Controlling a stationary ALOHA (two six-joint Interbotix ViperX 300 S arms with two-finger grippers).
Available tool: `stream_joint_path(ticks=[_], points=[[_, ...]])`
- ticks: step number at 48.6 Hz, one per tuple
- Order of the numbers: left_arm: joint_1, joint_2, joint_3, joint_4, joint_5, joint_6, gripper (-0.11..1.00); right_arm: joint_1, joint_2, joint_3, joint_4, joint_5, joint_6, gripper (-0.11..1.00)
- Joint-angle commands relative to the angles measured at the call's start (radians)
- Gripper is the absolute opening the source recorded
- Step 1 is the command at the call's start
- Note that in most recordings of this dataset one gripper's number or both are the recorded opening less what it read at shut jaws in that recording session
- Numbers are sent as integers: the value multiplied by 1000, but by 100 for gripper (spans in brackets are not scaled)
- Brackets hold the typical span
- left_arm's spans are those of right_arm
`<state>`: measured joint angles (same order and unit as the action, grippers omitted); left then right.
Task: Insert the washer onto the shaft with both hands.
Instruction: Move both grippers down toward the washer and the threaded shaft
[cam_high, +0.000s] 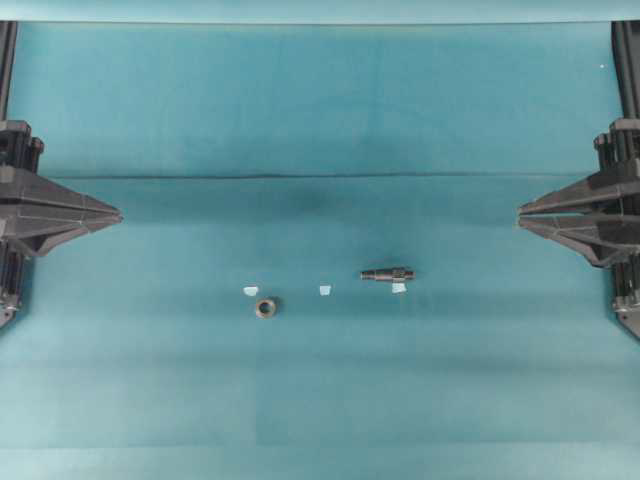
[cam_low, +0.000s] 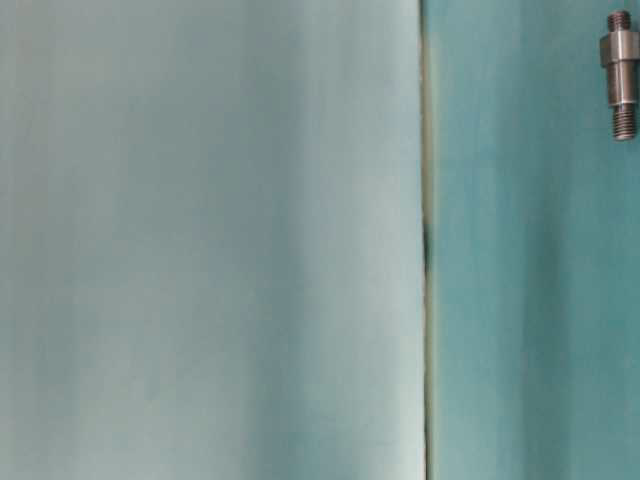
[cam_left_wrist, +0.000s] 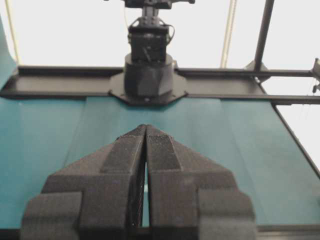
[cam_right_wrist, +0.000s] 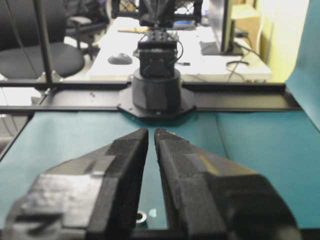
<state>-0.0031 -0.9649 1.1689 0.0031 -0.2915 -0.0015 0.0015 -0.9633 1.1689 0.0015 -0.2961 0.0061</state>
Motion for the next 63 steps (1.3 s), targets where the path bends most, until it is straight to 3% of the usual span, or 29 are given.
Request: stream_joint_path(ticks=[1,7,14,23,45,53,63], points=[[17,49,-69,12,5,-6,2,-9,11,-9,11,8,8,0],[17,120,-152,12,71,-2,2,-21,17,-46,80,149,37,-7],[17,187,-210,12,202,-11,2,-52,35,-97,83,367,67,-10],[15,264,-308,12,397,-9,2,-67,117,-169,83,538,69,-10],[9,569,-545,12,738,-9,2,-67,494,-405,58,859,58,-10],[5,672,-604,12,802,-5,2,-66,603,-482,15,937,28,-10],[-38,787,-652,12,815,-8,2,-64,726,-548,8,971,-44,-10]])
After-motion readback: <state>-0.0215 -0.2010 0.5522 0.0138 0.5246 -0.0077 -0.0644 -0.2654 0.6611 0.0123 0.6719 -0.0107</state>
